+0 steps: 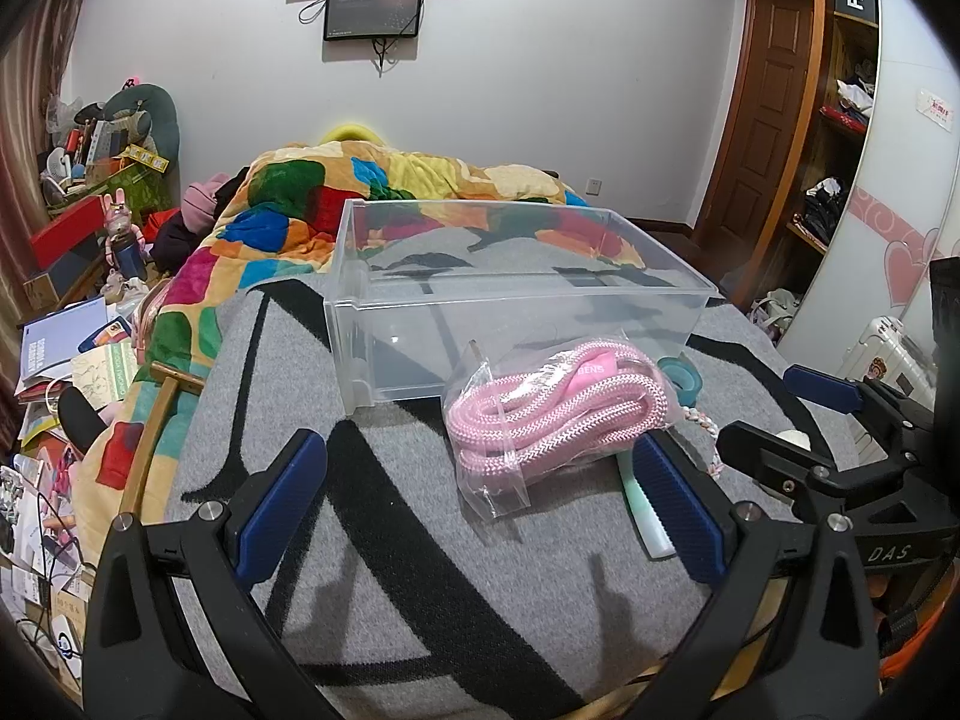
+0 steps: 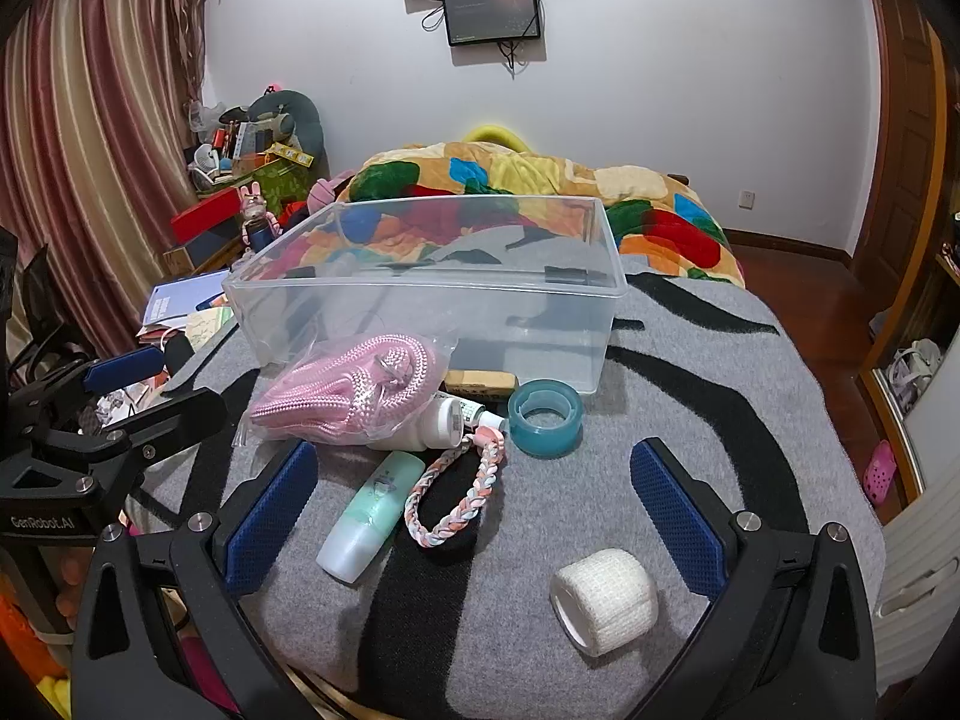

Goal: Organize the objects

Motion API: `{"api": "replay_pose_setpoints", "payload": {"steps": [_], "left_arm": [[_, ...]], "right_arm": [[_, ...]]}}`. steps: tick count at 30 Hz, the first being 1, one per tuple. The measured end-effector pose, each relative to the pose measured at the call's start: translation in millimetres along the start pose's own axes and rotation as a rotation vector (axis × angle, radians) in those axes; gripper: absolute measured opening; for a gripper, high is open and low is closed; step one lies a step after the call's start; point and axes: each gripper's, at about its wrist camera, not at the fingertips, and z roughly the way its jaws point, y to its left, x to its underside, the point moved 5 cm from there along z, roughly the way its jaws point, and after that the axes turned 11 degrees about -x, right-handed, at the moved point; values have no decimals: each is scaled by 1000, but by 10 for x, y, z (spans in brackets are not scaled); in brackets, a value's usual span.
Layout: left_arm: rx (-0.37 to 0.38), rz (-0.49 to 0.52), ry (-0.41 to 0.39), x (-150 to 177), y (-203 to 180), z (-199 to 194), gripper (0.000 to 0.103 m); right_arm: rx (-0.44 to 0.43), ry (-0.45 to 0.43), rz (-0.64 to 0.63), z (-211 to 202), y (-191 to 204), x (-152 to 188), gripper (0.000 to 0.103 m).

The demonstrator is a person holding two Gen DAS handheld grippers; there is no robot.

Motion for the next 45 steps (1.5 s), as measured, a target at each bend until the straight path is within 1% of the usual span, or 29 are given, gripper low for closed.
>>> {"api": "replay_pose_setpoints", "payload": {"steps": [29,32,33,34,36,39,41,44,45], "left_arm": [[7,-1,3,17,-1,5,103],[15,2,7,46,-8,9,103],[17,8,8,57,-20,6,101],[18,12,10,64,-30,4,92],[22,30,27,76,-66,11,80],[62,47,64,139,-165,40,76],[89,66,85,198,-263,44,74],[128,108,118,289,-454,50,69],[135,127,128,317,-529,61,66]], "right_arm": [[-2,4,11,0,-16,19,103],[-18,5,8,-11,-15,23,103],[-24,4,8,-24,-23,30,103],[-30,1,6,-41,-25,43,103],[-26,-1,0,-72,-49,74,102],[4,-1,-14,-137,-98,166,99],[32,7,-17,-179,-163,239,93],[57,16,-2,-236,-282,328,86],[64,17,7,-256,-327,353,85]]}}
